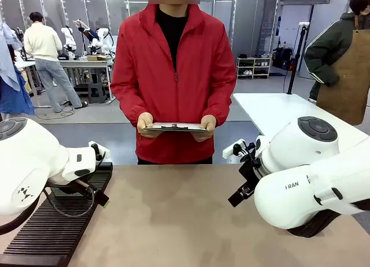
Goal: Inspect the PCB.
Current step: Pick up the Blank PCB and present it to the human.
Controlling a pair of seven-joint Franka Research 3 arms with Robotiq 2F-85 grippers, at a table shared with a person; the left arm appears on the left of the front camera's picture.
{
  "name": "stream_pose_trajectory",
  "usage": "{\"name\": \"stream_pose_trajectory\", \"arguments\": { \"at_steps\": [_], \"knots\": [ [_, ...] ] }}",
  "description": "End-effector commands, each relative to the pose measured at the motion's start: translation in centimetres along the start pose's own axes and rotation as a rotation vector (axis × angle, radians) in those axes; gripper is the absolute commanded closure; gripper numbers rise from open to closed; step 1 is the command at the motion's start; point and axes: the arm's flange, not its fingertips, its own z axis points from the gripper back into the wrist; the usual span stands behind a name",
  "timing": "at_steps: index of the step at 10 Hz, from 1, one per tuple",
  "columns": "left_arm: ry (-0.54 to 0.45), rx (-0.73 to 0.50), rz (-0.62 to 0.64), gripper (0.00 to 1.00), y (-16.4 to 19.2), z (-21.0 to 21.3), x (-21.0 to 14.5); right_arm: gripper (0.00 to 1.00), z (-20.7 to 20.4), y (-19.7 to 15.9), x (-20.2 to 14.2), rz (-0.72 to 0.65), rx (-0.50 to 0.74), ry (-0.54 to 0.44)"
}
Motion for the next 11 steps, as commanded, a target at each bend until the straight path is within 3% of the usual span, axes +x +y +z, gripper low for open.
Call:
{"name": "stream_pose_trajectory", "arguments": {
  "at_steps": [1, 11],
  "knots": [
    [0.0, 0.0, 0.0, 0.0, -0.03, 0.0, 0.01, 0.0, 0.0, 0.0, 0.0, 0.0, 0.0, 0.0],
    [0.0, 0.0, -0.001, 0.0, -0.05, 0.0, 0.01, 0.0, 0.0, 0.0, 0.0, 0.0, 0.0, 0.0]
  ]
}}
